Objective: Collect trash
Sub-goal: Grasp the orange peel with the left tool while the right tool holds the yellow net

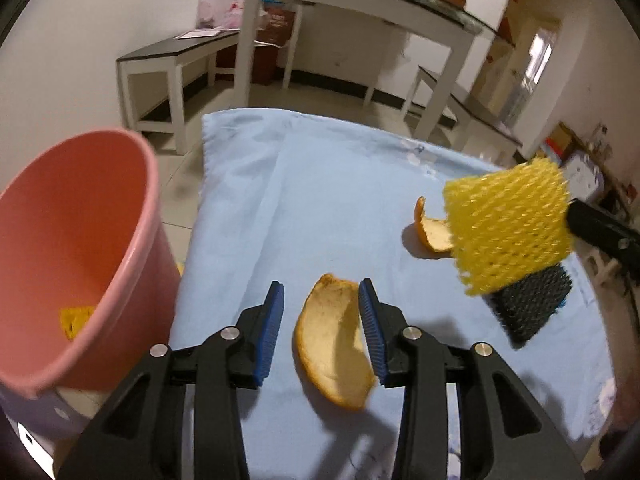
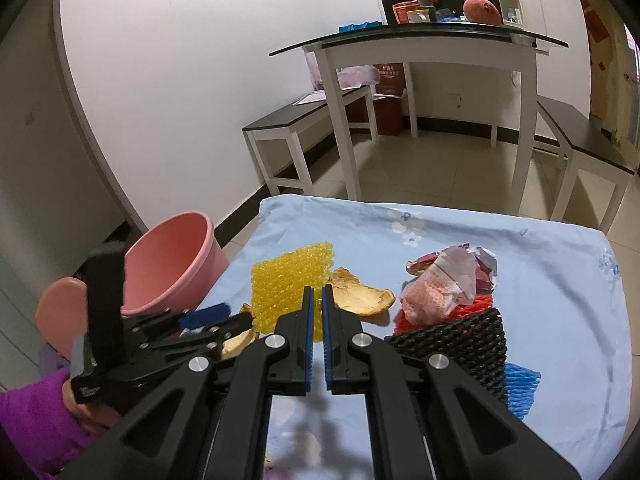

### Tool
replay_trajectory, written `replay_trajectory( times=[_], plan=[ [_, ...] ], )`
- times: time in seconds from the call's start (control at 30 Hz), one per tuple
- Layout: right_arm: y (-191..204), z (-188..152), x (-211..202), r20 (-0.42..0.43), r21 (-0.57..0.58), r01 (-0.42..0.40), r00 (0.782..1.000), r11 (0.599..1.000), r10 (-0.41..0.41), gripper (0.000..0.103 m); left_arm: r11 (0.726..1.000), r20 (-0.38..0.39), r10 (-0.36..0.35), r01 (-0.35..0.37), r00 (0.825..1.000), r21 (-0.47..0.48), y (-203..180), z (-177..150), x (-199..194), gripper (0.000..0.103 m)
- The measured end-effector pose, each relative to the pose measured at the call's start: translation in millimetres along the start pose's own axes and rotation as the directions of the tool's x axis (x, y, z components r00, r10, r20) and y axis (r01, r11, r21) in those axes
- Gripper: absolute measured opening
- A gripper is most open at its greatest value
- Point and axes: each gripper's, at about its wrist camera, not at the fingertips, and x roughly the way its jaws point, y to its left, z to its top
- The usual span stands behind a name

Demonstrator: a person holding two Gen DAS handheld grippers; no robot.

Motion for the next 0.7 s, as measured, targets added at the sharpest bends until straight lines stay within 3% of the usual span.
replay_trajectory(
  times=[0.2, 0.27, 0.43, 0.7],
  plan=[
    [-7, -1, 0, 0.0, 0.014, 0.004, 1.0, 1.0, -0.004, 0.003, 1.0, -0.004, -0.026, 0.026, 1.0, 0.011, 0, -1, 7, 0.038],
    [-9, -1, 2, -0.005, 0.017, 0.002, 1.0, 1.0, -0.002, 0.004, 0.999, -0.01, -0.031, 0.031, 0.999, 0.012, -1, -4, 6, 0.026],
    [-6, -1, 2, -0.005, 0.012, -0.006, 1.0, 1.0, 0.007, 0.004, 0.999, -0.004, -0.051, 0.051, 0.999, 0.011, -3, -10, -5, 0.021],
    [11, 2, 5, -0.007, -0.013, -0.022, 1.0, 1.0, 0.022, 0.003, 0.997, 0.062, -0.057, 0.06, 0.996, -0.049, 7, -10, -37, 0.017]
  ],
)
